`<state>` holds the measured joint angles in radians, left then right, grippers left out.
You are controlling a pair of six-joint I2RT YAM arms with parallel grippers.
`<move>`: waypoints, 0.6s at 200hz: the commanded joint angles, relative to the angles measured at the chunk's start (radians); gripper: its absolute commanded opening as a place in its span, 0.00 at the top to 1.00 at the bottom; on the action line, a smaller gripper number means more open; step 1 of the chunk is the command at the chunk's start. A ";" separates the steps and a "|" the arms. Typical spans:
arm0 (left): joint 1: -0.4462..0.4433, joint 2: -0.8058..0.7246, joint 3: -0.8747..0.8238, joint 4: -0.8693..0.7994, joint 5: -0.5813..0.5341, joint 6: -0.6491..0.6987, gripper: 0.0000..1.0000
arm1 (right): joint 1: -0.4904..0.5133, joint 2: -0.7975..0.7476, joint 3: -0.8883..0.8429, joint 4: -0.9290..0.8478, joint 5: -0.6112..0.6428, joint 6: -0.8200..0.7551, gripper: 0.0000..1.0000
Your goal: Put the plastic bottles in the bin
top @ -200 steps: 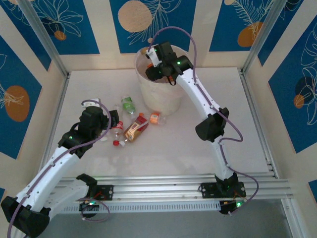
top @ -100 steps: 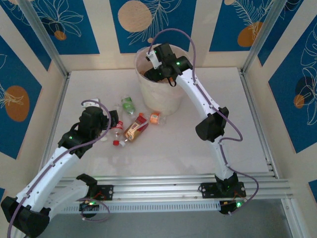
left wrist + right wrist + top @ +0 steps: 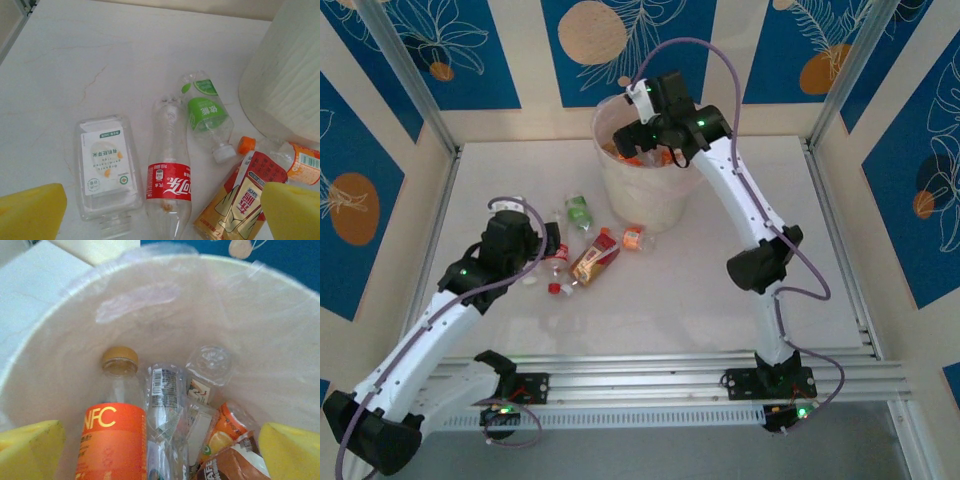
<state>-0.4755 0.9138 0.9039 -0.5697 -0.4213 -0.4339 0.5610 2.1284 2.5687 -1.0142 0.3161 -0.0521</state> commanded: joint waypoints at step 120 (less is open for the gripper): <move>0.288 0.310 0.030 0.008 0.120 -0.045 0.00 | 0.011 -0.609 -0.756 0.151 0.203 0.318 0.01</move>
<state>-0.2405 1.1713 0.9314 -0.6048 -0.3805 -0.4656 0.5640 1.5967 1.8999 -0.9001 0.4709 0.1730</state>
